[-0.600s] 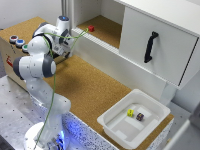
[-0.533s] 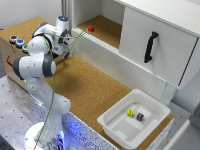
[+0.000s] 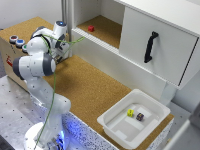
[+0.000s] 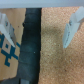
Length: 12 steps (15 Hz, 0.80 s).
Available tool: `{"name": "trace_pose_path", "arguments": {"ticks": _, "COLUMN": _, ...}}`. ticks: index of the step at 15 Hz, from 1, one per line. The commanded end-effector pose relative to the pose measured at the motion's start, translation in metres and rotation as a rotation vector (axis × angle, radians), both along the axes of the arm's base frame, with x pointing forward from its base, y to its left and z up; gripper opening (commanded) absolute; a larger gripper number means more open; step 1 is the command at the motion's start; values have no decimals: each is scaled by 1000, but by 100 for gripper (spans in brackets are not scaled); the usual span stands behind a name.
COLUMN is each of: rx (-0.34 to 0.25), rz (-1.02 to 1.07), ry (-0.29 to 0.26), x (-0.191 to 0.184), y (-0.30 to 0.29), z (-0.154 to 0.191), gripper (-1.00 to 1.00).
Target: Pull the drawer
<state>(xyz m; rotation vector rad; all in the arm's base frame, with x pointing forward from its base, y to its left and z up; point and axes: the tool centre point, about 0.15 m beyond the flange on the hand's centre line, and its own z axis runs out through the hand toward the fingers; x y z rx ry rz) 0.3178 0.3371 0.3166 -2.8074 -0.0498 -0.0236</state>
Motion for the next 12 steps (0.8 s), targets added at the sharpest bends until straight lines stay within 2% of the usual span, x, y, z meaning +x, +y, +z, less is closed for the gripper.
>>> {"name": "trace_pose_path", "arguments": {"ticks": 1, "rx": 113, "rz": 20, "ry": 11, "x": 18, "y": 8, "z": -26, "gripper": 100}}
{"name": "trace_pose_path", "arguments": {"ticks": 4, "rx": 121, "rz": 38, "ry": -1, "x": 26, "y": 12, "z": -26, "gripper": 100}}
{"name": "trace_pose_path", "arguments": {"ticks": 5, "rx": 128, "rz": 41, "ry": -3, "x": 29, "y": 13, "z": -26, "gripper": -100}}
{"name": "trace_pose_path", "arguments": {"ticks": 8, "rx": 146, "rz": 59, "ry": 16, "x": 34, "y": 16, "z": -35, "gripper": -100}}
{"name": "trace_pose_path", "arguments": {"ticks": 12, "rx": 148, "rz": 65, "ry": 4, "x": 39, "y": 16, "z": -34, "gripper": -100}}
